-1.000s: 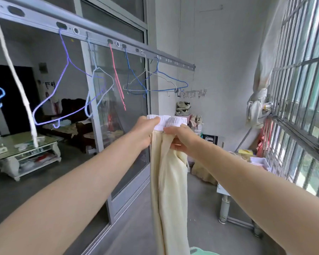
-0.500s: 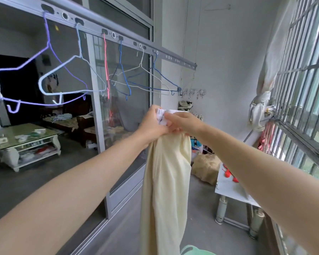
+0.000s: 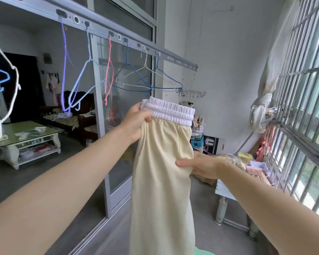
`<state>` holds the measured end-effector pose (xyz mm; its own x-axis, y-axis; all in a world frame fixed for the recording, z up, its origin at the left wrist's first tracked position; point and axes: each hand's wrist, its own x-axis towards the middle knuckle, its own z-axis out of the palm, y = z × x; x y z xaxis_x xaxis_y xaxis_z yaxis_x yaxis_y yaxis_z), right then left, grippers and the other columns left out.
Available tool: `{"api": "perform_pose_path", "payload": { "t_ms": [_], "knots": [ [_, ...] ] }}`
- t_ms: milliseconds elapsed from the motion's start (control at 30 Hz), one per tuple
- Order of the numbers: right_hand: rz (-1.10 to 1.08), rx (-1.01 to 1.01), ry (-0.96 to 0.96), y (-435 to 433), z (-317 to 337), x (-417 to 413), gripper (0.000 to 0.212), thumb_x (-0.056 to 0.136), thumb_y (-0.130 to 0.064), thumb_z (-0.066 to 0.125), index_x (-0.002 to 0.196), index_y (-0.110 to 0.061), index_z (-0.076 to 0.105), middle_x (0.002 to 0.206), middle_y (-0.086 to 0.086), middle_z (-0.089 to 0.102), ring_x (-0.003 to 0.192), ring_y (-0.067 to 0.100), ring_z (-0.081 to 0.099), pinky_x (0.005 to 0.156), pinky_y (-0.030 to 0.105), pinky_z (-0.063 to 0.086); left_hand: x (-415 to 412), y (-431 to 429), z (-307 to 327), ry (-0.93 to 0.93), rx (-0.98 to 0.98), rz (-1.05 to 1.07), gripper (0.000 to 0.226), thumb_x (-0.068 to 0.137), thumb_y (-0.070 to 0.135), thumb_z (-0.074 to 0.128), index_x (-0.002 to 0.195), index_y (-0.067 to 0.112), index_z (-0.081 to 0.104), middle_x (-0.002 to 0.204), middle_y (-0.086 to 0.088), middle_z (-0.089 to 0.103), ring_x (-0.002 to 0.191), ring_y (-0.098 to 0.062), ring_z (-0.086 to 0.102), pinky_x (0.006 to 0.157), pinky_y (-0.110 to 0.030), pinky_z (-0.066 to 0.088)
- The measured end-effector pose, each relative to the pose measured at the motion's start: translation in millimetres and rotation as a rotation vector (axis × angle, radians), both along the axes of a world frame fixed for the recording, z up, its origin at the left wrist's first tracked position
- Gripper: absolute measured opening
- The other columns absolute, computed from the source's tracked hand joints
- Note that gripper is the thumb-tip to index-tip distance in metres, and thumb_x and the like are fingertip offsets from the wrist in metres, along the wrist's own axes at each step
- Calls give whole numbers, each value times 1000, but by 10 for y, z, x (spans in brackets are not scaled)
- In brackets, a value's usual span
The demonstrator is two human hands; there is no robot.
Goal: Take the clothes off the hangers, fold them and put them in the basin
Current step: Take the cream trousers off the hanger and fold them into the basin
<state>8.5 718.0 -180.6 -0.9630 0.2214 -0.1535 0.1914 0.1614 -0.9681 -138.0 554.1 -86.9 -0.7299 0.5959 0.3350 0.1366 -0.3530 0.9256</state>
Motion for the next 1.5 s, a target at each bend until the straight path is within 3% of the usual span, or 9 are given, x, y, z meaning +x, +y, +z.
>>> {"api": "perform_pose_path", "payload": {
  "t_ms": [167,433,533,633,800,900,1067,1267,1500],
  "knots": [
    [-141,-203,105,-230,-61,-20,27,90,-15,61,117,-13,60,114,6,68,99,19,67,84,28,56,-63,-136,-59,-9,-43,-40,47,50,-4,45,96,5,53,89,-13,46,91,-26,45,83,-39,37],
    [-233,-357,65,-546,-3,-67,15,92,-29,56,99,-17,63,90,1,74,90,19,66,79,33,51,-271,-363,-159,-76,3,-39,31,86,-17,41,101,3,59,92,-12,63,84,-24,62,85,-37,50],
    [-285,-437,134,-599,173,-161,24,93,-34,54,98,-14,65,81,4,75,87,21,65,81,35,50,-314,-436,-227,-101,73,-57,18,97,17,51,109,9,62,91,-4,71,79,-14,69,76,-33,53],
    [-343,-481,193,-569,334,-217,29,94,-37,52,104,-13,64,90,7,73,88,23,65,86,38,49,-264,-459,-710,-250,-199,-248,44,87,58,45,100,23,68,92,1,75,83,-12,71,81,-34,50],
    [-534,-388,111,-278,194,-195,33,96,-35,50,120,-13,56,100,9,64,91,24,61,87,40,48,-237,-487,-1519,-372,-333,-584,66,70,72,55,108,20,70,118,-6,62,106,-23,57,91,-40,41],
    [-660,-318,-75,-121,-108,-109,46,91,-38,58,126,-10,51,103,11,62,90,24,61,74,35,50,-270,-439,-1662,-209,-523,-648,73,60,43,85,117,9,55,105,-12,61,93,-24,56,83,-36,47],
    [-558,-346,-166,17,-343,116,61,81,-47,68,131,-15,52,120,12,64,104,28,64,93,45,49,-93,-227,-1676,-246,-518,-396,21,90,3,59,108,13,59,91,-4,67,74,-13,65,65,-26,52],
    [-334,-165,-343,-80,-459,361,40,77,0,73,114,-3,59,109,18,69,97,32,68,91,53,50,-15,-55,-1598,-240,-431,-206,16,93,-2,51,91,12,57,85,-7,63,51,-5,65,48,-19,53],
    [-610,-94,-176,-89,-552,330,51,84,-16,71,126,-9,45,112,12,63,89,28,65,70,43,57,49,-68,-1638,-77,-430,-130,21,96,0,47,84,14,57,83,-3,60,60,-3,61,57,-17,48]
  ]
}}
